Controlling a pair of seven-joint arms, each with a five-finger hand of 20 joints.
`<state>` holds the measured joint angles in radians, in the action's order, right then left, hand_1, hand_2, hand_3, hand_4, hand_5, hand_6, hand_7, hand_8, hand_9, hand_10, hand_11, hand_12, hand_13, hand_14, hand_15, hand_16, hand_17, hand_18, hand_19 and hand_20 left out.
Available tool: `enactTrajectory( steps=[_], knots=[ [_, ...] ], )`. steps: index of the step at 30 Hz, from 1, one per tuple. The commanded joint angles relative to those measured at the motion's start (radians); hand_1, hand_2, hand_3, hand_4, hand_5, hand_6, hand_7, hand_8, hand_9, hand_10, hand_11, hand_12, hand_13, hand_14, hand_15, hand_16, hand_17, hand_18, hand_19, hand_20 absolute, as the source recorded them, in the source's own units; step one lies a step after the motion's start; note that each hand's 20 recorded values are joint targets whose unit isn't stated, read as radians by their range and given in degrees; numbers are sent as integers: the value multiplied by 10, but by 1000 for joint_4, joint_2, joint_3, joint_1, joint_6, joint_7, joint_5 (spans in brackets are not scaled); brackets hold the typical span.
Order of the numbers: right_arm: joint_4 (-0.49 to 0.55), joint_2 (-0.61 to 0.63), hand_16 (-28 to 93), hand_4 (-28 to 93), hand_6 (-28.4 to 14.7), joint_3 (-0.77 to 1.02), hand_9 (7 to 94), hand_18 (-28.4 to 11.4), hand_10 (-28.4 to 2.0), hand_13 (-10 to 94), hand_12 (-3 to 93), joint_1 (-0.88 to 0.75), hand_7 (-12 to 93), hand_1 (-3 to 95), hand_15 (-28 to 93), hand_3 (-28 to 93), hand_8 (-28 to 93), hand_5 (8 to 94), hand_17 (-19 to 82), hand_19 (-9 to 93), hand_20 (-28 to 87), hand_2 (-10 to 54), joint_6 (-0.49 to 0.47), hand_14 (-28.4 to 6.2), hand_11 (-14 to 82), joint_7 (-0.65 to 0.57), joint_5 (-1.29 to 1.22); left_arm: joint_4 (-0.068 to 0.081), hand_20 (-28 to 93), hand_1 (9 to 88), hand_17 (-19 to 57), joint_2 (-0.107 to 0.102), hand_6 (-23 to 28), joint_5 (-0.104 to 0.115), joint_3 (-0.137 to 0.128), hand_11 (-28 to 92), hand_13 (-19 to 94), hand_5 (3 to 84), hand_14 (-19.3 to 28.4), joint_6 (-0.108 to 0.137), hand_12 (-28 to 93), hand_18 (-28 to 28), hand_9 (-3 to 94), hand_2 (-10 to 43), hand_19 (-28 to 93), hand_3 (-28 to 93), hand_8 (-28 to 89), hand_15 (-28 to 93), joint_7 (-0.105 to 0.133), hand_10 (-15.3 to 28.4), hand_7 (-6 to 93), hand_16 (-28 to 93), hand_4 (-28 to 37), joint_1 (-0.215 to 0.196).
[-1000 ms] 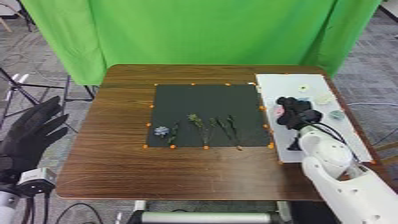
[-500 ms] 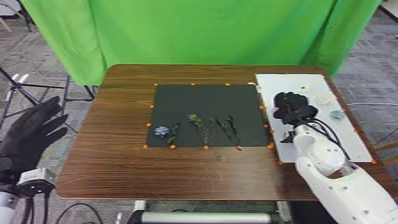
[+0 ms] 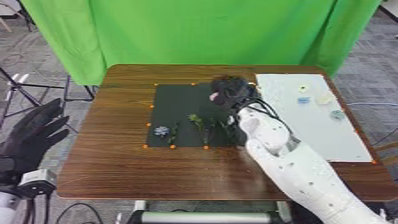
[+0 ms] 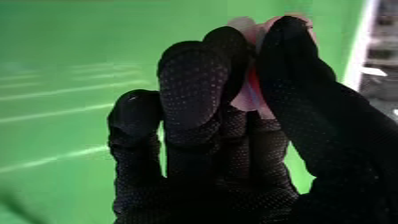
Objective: Arrange flowers
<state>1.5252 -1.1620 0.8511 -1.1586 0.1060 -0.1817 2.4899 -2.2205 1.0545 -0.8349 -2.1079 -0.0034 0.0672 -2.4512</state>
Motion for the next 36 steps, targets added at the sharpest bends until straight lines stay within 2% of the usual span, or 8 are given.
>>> enactTrajectory(
  steps=[1, 10, 24, 33, 36],
  knots=[
    [20, -169, 385, -276, 14, -93, 788, -186, -75, 789, 535, 83, 553, 504, 537, 846, 2, 665, 345, 855, 522, -95, -39, -33, 293, 34, 62, 6, 96, 243, -110, -18, 5, -4, 17, 103, 122, 195, 117, 8, 220, 182, 175, -57, 350, 697, -120, 186, -5, 85, 238, 66, -274, 15],
    [-48, -232, 366, -237, 12, -128, 791, -194, -78, 768, 548, 66, 560, 470, 586, 851, -4, 671, 330, 860, 539, -95, -112, -46, 300, 6, 137, 17, 96, 242, -110, -41, 5, -2, 34, 103, 122, 195, 117, -2, 221, 182, 175, -58, 349, 697, -120, 186, -20, 85, 237, 66, -274, 49],
    [-98, -258, 364, -245, 10, -165, 779, -194, -79, 748, 552, 77, 570, 471, 607, 848, -5, 663, 319, 858, 543, -95, -151, -46, 304, -90, 168, 25, 97, 242, -110, -55, 5, 1, 51, 104, 122, 195, 118, -7, 221, 183, 175, -57, 351, 697, -120, 188, -32, 85, 237, 65, -274, 65],
    [-100, -272, 370, -274, 11, -157, 730, -189, -75, 713, 546, 65, 576, 454, 610, 836, 23, 612, 299, 847, 541, -95, -252, -40, 309, -121, 195, 29, 96, 244, -111, -59, 4, 1, 56, 103, 123, 192, 118, -10, 221, 182, 175, -55, 351, 694, -121, 189, -37, 85, 239, 65, -272, 69],
    [-108, -271, 366, -280, 13, -160, 698, -188, -75, 687, 526, 65, 586, 453, 619, 827, 21, 574, 285, 839, 543, -95, -251, -38, 326, -132, 207, 27, 96, 245, -111, -56, 4, 1, 53, 103, 123, 193, 118, -10, 221, 183, 174, -55, 351, 694, -121, 189, -37, 85, 239, 64, -272, 66]
  ],
)
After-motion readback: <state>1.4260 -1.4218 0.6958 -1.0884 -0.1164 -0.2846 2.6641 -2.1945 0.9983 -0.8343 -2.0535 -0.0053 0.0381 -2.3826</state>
